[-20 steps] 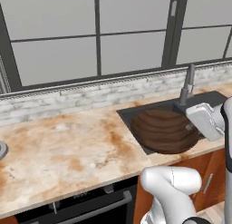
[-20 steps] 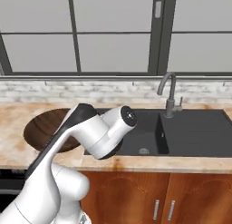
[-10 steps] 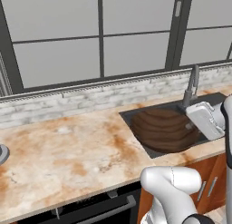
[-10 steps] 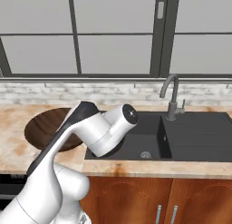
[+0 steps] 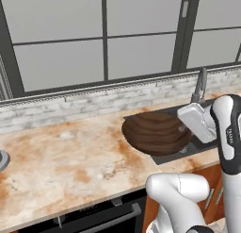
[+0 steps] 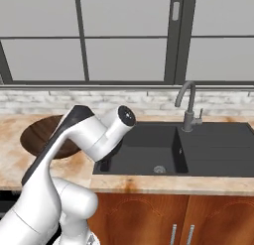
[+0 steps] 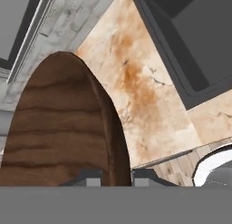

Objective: Pick the cup and bowl from the counter and place them on the counter next to the sink.

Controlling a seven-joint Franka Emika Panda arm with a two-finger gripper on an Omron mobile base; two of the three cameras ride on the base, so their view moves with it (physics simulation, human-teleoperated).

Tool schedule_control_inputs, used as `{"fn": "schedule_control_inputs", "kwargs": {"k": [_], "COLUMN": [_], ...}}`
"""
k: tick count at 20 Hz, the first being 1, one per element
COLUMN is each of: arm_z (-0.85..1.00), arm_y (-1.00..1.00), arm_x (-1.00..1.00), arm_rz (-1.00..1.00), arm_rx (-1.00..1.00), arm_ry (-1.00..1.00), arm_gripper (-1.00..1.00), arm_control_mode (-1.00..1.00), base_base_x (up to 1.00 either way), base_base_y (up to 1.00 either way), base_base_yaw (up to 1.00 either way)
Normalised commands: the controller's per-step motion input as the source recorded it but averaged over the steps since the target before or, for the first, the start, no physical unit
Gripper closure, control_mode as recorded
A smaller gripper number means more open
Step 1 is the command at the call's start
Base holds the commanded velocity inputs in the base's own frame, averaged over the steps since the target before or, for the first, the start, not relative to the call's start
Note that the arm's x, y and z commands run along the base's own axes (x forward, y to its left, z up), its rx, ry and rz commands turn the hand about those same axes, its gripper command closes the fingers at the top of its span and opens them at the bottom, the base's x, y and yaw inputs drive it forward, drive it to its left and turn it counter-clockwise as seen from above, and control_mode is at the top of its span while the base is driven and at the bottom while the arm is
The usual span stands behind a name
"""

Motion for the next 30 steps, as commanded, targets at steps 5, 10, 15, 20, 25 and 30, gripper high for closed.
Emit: {"fn": "schedule_control_inputs", "kwargs": {"k": [5,10,15,20,25,30], "arm_z": [-0.05,-0.28,-0.4,-0.52,-0.54,-0.54], "arm_y": [0.21,0.01,0.0,0.05,0.18,0.16], "arm_x": [0.4,0.56,0.2,0.11,0.05,0.15], "arm_rz": [-0.04,0.0,0.0,0.0,0.0,0.0], "arm_rx": [-0.01,-0.03,0.0,0.0,-0.01,-0.03], "arm_ry": [0.14,0.05,0.01,0.03,0.0,0.0], "arm_gripper": [1.0,1.0,1.0,1.0,1.0,1.0], "arm_control_mode": [-1.0,-1.0,-1.0,-1.0,-1.0,-1.0], "base_base_x": [0.0,0.0,0.0,0.0,0.0,0.0], "base_base_y": [0.0,0.0,0.0,0.0,0.0,0.0], "base_base_yaw": [0.0,0.0,0.0,0.0,0.0,0.0]}}
